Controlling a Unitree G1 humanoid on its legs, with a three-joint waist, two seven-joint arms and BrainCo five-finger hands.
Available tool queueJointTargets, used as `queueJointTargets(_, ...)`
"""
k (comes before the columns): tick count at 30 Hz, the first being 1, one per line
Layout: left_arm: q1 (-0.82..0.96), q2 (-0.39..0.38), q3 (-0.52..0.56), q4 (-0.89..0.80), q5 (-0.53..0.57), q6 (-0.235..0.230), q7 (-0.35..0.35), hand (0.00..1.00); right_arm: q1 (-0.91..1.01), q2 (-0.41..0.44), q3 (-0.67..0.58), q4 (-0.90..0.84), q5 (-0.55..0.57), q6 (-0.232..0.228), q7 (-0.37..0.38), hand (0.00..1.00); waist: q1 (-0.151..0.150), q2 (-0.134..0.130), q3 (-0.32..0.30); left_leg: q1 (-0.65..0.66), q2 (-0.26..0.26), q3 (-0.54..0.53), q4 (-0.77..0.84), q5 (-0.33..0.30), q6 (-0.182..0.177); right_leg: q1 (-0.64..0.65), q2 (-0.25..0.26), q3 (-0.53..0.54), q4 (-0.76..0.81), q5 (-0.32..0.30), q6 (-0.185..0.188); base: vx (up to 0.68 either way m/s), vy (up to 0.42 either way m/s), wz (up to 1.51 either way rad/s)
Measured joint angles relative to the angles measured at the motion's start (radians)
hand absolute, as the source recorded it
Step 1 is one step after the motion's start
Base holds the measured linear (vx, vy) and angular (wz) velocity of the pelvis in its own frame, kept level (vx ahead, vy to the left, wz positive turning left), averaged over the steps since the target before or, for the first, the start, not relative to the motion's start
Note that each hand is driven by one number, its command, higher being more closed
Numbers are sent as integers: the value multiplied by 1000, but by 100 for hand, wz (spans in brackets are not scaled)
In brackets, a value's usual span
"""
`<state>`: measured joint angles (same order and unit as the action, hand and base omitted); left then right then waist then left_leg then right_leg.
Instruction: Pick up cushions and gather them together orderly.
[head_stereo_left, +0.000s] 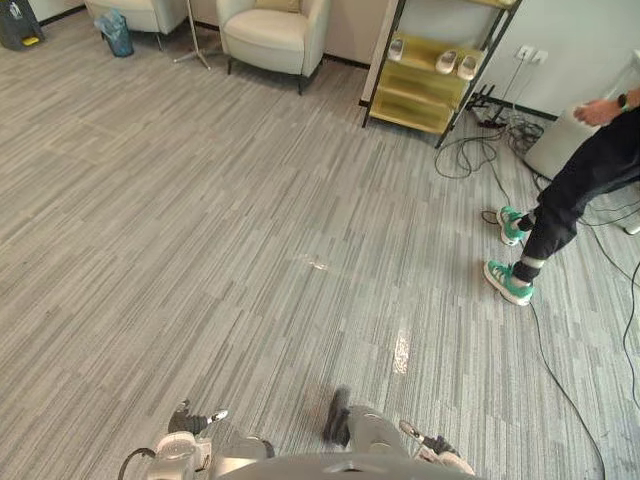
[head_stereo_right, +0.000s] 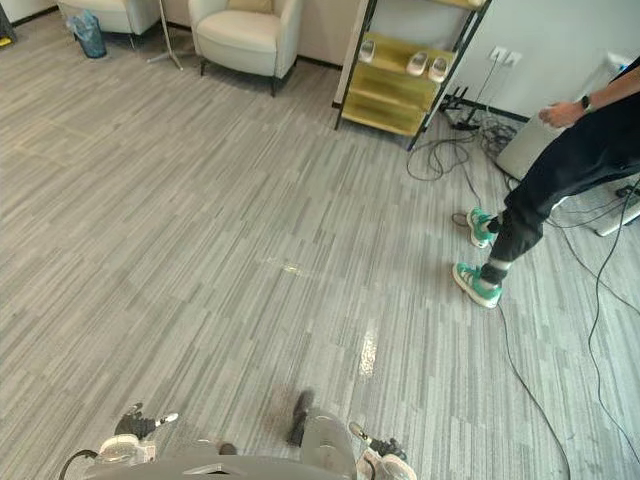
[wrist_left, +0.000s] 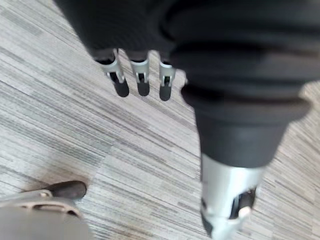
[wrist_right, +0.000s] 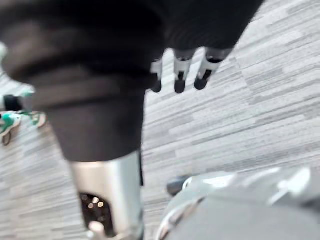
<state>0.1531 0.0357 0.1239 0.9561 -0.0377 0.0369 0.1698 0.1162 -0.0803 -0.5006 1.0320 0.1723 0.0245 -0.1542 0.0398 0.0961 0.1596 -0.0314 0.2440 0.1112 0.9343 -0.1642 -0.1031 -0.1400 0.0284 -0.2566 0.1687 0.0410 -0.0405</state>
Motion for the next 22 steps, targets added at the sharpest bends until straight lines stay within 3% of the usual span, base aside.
queueJointTargets(2,-5,0,-8,-4,0,-1,-2,0,-8,-10,11,7,12,1,-1,0,18,9,8,-75,25,21,174,-24,10,124,31,37,-71,-14,-21,591,-218,-58)
queueJointTargets(5,-6,3,-9,-15,0,-11,-2,0,-31,-7,17,9,26,1,-2,0,25,2,14,-154,5,48,128,-52,19,220,32,88,-139,-25,-24,426,-107,-60)
queueJointTargets(8,-13,4,-13,-25,1,-13,-1,0,-50,3,7,13,29,1,-2,0,44,-4,18,-175,-59,22,-263,-75,12,281,20,145,-183,-42,4,345,54,-60)
queueJointTargets(9,-13,4,-18,-23,1,-13,-1,0,-48,9,5,11,29,1,-2,0,43,-6,19,-150,-104,-42,-457,-54,4,291,11,164,-183,-56,22,293,143,-47)
queueJointTargets(10,-12,4,-18,-23,2,-13,-1,0,-47,9,4,9,28,1,-2,0,43,-6,19,-135,-121,-76,-539,-29,2,294,9,171,-183,-62,31,273,184,-38)
queueJointTargets(12,-10,0,-21,-20,3,-11,-1,0,-42,9,-11,7,28,1,-2,0,40,4,15,-99,-139,-143,-672,131,18,300,19,193,-176,-87,62,230,187,-26)
queueJointTargets(14,-26,41,-18,-15,3,-11,-3,0,-41,47,-21,4,30,1,0,0,40,-69,30,-30,-188,-112,-751,142,42,310,-42,191,-140,-131,91,210,160,-8)
queueJointTargets(17,-25,65,-18,0,4,-10,-3,0,-25,73,-21,5,30,2,0,0,43,-109,9,21,-239,-88,-848,165,75,296,-87,192,-112,-160,109,198,128,-7)
queueJointTargets(22,-27,60,-53,20,22,-9,-3,0,-25,67,-21,3,37,0,0,0,39,-89,-8,76,-278,-60,-937,186,106,293,-123,196,-107,-162,110,80,86,-15)
